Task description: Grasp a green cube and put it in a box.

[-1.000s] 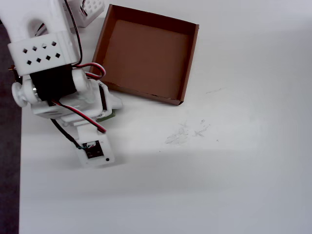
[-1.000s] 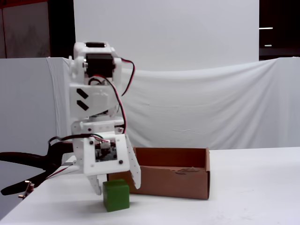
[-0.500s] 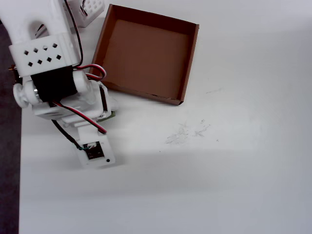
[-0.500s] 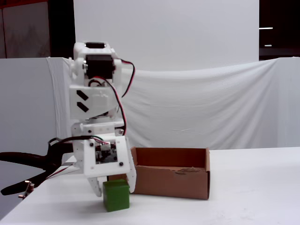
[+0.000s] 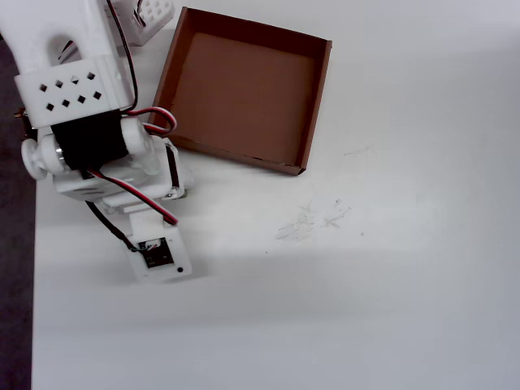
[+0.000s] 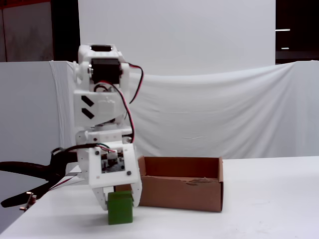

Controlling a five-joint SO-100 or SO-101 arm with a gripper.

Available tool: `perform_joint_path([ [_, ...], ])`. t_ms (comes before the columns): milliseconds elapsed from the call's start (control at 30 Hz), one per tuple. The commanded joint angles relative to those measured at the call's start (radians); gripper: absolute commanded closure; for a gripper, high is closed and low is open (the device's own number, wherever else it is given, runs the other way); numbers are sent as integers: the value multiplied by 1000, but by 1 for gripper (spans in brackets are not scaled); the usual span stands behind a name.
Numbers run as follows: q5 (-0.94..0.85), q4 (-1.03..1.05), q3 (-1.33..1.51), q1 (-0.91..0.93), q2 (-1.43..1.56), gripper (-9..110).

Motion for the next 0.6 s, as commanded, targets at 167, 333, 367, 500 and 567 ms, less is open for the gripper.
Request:
perform_joint_path([
  [167, -12, -8, 0, 2, 21, 86],
  [333, -17, -15, 23, 6, 48, 86],
  [367, -17, -15, 25, 8, 55, 86],
  [500, -11, 14, 17, 12, 109, 87],
  [567, -11, 46, 0, 14, 143, 87],
])
